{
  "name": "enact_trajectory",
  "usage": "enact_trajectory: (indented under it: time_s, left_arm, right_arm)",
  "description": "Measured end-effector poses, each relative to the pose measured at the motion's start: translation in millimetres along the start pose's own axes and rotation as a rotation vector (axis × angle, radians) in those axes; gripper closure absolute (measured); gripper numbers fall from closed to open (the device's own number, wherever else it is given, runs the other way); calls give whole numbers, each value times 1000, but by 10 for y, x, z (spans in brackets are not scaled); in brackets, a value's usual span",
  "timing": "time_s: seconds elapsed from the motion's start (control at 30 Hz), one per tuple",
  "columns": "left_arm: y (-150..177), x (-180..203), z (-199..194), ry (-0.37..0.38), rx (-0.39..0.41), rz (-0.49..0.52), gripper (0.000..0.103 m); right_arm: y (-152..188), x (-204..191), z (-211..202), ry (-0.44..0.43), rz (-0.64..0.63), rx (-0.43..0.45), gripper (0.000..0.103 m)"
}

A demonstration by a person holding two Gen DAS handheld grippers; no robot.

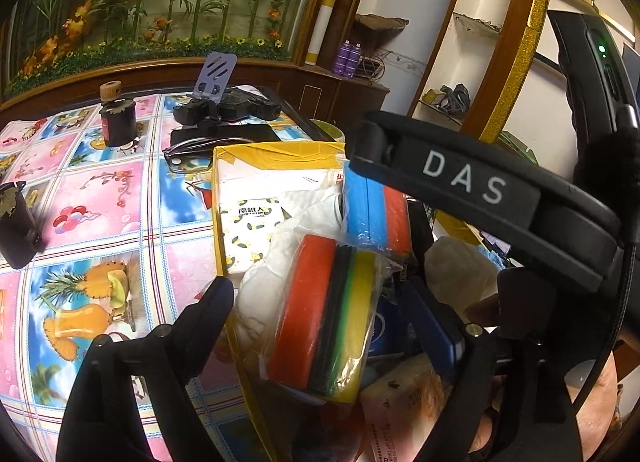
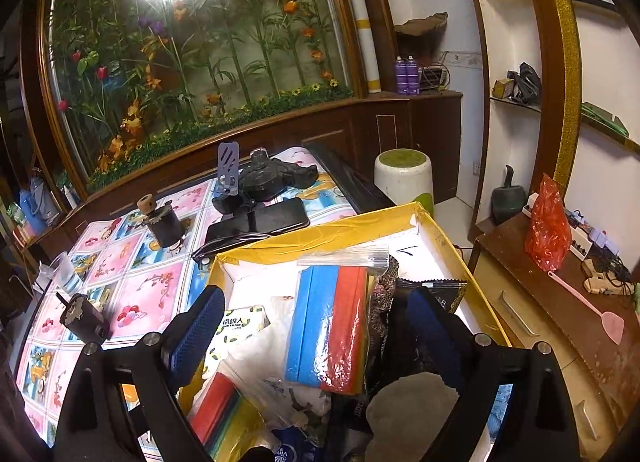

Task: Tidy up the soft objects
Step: 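Open both tools to drop the sponge bag and foam bag into the box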

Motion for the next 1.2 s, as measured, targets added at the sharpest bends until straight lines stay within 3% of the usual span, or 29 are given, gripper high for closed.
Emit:
enact_trajectory:
  time_s: [0.37,0.67,0.87,0.97,1.2]
  left_arm:
    - [-19,13,-115,-38,42,24,4]
    - [6,-60,-190,-40,25,4,1]
    - [66,-108,-429,-164,61,63,1]
    - [131,-122,-607,-177,96,91,1]
    - [330,-104,-878,-217,88,175,1]
  right_arm:
    - [-13,-9,-119,6,-6,68,2]
    - [-50,35,-265,69,8,153,1]
    - [43,176,-643,125,56,248,1]
    - [187,176,-895,117,36,269,1]
    - [543,115,-1388,80,-58,270,1]
Point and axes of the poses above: each gripper's, at about its wrist camera, not at the fingertips, and z roughly the way its jaws point, x to its right, y to its underside, the point moved 3 cm from there along z, roughly the way its jaws point, and after that the axes turned 8 degrees about z, right-handed, at the moved point
